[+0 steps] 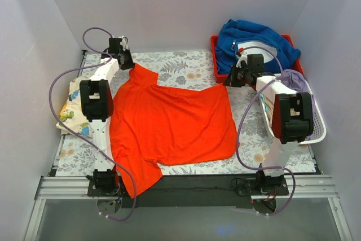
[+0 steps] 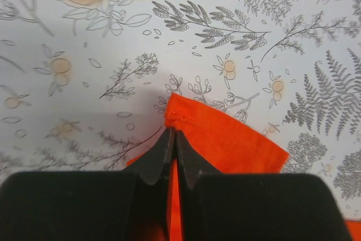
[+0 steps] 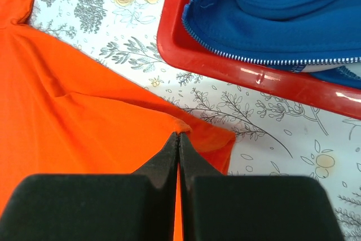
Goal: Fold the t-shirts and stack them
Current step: Fold the tshirt
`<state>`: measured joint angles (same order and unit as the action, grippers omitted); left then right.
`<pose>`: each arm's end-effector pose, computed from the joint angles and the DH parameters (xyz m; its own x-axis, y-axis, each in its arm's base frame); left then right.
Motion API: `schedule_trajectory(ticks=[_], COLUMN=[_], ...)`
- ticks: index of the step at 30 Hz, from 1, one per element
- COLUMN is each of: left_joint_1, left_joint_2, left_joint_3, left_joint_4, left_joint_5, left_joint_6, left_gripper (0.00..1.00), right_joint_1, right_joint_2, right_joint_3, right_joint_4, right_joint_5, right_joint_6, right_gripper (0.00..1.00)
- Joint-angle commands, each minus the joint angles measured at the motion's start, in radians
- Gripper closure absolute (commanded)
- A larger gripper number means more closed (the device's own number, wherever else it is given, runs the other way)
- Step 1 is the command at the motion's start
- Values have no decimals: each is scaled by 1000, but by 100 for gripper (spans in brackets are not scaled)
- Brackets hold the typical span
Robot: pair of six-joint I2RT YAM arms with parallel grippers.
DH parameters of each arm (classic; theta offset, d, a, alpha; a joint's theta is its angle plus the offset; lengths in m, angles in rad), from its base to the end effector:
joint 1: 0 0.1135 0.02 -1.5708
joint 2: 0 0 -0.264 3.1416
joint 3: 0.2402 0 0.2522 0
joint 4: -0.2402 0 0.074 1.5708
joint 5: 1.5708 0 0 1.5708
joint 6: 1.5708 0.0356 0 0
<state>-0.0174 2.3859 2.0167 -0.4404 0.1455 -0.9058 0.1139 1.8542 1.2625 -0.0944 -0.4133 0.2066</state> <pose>0.5374 -0.0145 0.1830 -0.5389 -0.7693 -0.3430 -0.4973 0.6193 -0.6076 0.4088 0.0612 0.2126 -0.7007 0.1089 -0.7051 -0.2749 0.8707 0.4077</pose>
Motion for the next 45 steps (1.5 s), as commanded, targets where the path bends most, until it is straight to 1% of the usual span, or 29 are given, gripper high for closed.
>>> schedule_trajectory(ticks=[1,3,4,7,12,16,21,22,25,27,30,37,41,44,45], left_joint_1=[16,16,48,53,53,53,53,54,54,54,53,54,53,53,54], left_joint_2=[-213,-261,-283,-361,-494,-585,-714,-755,-826,-899,-982,-1070,-1116,-1143,-1153], left_joint_3=[-80,-139,-185,-246,-409,-509,-636,-679,-754,-791,-855,-995,-1070,-1125,-1148], left_joint_4=[58,84,103,121,164,170,158,149,128,118,109,36,-7,-50,-50], left_joint_5=[-17,-6,3,38,101,155,166,158,105,63,57,59,-10,-64,-78], left_joint_6=[-24,-33,-47,-68,-119,-148,-146,-143,-142,-140,-153,-211,-217,-220,-223], left_gripper=[100,100,100,100,100,100,100,100,100,100,100,100,100,100,100], right_joint_1=[-3,-3,-5,-5,-3,-2,-3,-2,-2,-2,-2,0,0,0,1], right_joint_2=[-72,-101,-121,-162,-217,-262,-320,-349,-403,-430,-473,-498,-515,-536,-540], right_joint_3=[14,0,-11,-46,-112,-172,-235,-253,-279,-305,-340,-399,-434,-474,-483], right_joint_4=[-7,-13,-19,-28,-53,-64,-76,-77,-90,-96,-110,-153,-180,-194,-195], right_joint_5=[13,21,25,22,-2,-24,-44,-42,-24,-16,7,7,39,85,126], right_joint_6=[-38,-44,-47,-61,-82,-92,-88,-84,-79,-76,-78,-72,-61,-44,-38], right_gripper=[99,99,99,99,99,99,99,99,99,99,99,99,99,99,99])
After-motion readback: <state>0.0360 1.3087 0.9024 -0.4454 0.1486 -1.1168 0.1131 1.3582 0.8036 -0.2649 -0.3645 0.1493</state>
